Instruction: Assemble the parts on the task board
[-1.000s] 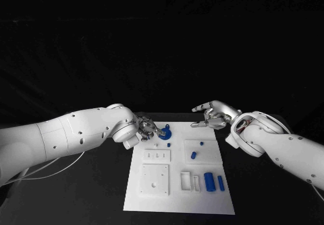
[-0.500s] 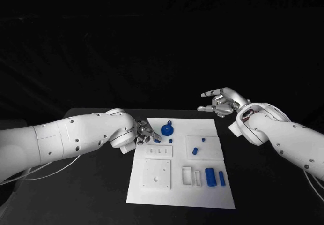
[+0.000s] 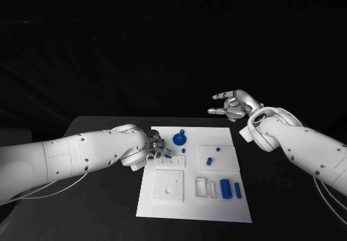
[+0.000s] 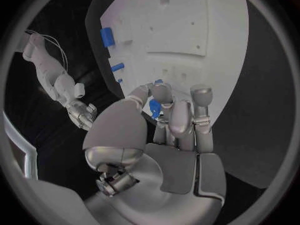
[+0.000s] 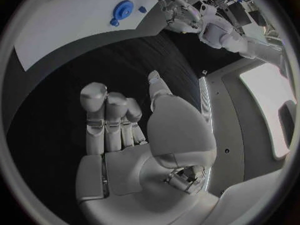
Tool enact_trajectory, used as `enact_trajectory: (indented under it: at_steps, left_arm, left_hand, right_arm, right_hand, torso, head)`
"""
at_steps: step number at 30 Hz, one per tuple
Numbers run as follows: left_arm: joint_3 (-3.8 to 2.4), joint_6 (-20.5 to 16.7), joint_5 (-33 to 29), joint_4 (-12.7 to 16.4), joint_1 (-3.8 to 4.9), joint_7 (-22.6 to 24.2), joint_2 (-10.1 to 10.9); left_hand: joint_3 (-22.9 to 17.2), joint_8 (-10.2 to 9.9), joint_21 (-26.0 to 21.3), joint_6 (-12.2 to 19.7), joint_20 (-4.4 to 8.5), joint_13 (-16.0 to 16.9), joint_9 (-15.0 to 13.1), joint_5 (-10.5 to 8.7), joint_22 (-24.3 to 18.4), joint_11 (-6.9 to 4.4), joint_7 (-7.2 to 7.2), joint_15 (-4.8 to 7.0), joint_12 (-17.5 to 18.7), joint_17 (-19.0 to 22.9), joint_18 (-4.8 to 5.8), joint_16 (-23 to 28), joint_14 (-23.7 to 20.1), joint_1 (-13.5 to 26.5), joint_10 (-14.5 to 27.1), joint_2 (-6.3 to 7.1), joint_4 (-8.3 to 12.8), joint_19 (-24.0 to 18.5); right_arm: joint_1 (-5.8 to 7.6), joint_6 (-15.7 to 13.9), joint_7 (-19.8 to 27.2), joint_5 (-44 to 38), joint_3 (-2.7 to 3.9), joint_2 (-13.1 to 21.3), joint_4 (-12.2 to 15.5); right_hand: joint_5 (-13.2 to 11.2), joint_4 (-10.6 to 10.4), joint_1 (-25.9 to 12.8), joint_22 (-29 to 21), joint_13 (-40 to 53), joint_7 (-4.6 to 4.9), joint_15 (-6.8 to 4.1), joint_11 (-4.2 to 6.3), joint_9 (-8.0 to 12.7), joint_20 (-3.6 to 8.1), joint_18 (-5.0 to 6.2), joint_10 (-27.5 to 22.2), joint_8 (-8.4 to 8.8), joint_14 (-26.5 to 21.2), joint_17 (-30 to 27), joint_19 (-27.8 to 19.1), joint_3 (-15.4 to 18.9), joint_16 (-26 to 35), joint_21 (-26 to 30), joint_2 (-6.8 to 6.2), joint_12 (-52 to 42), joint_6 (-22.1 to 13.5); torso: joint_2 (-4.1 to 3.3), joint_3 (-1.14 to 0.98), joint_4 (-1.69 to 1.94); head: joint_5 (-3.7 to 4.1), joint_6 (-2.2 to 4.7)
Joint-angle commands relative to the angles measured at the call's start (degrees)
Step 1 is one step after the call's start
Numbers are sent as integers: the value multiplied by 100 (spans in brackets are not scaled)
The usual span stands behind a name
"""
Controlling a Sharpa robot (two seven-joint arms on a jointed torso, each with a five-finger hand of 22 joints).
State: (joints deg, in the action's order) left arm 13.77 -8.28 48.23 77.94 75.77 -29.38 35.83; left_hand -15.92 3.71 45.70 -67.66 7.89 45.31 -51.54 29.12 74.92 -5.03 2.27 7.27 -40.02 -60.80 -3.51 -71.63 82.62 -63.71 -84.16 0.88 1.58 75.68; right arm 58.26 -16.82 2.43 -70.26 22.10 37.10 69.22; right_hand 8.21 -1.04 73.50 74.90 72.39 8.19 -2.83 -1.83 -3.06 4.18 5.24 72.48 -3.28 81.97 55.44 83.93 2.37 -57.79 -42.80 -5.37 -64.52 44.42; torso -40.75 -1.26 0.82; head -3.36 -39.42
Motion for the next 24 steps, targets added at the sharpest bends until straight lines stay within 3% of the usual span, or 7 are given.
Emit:
enact_trajectory:
  at_steps: [1, 6, 11, 24]
  left_arm:
    - [-2, -61, 284, -23, -46, -5, -44]
    - [-3, -8, 342, -98, -139, 33, -130]
    - [-4, 18, 364, -150, -200, 50, -189]
    - [-4, -47, 444, -201, -237, 51, -215]
  left_hand:
    - [-535, 11, -22, -476, -10, -3, -1527, 34, 262, -31, -428, -2, 10, -2, 45, 32, 30, 25, -212, -17, 510, 22]
    - [-546, 12, -50, -495, -9, -14, -1571, 66, 257, -31, -432, -3, 15, -3, 48, 48, 36, 37, -216, -13, 515, 23]
    - [-550, 12, -60, -496, -10, -33, -1578, 71, 255, -30, -432, -4, 35, 2, 49, 56, 36, 39, -213, -14, 518, 22]
    - [-559, 7, -108, -476, -6, -60, -1563, 59, 247, -25, -425, -4, 60, 27, 52, 93, 32, 54, -209, -21, 515, 18]
  right_arm:
    - [-3, -121, -30, -40, 8, -26, 3]
    - [-3, -153, -55, -54, 11, -68, 28]
    - [-3, -147, -79, -77, 11, -95, 68]
    - [-5, -83, -129, -88, 11, -99, 168]
  right_hand:
    - [34, -49, -31, 391, -3, -21, 7, 8, -3, -24, 112, -26, 20, -24, -10, 330, 0, 21, 15, -20, 24, 3]
    - [112, -103, -49, 382, -19, -20, 5, 7, -3, -23, 111, -32, 20, -22, -16, 330, 24, 31, 35, -39, 31, 5]
    - [117, -139, -52, 375, -24, -22, 5, 9, -4, -23, 107, -29, 18, -19, -19, 331, 45, 37, 43, -38, 25, 23]
    - [206, -190, -119, 358, -44, -29, 2, 14, -9, -18, 95, -34, 14, -24, -43, 328, 93, 75, 66, -27, 31, 102]
  torso:
    - [-2, -1, -1]
    - [-10, 6, 0]
    - [-12, 5, -4]
    - [-10, 9, 10]
  head:
    - [9, 3]
    - [21, 23]
    - [31, -3]
    - [53, -32]
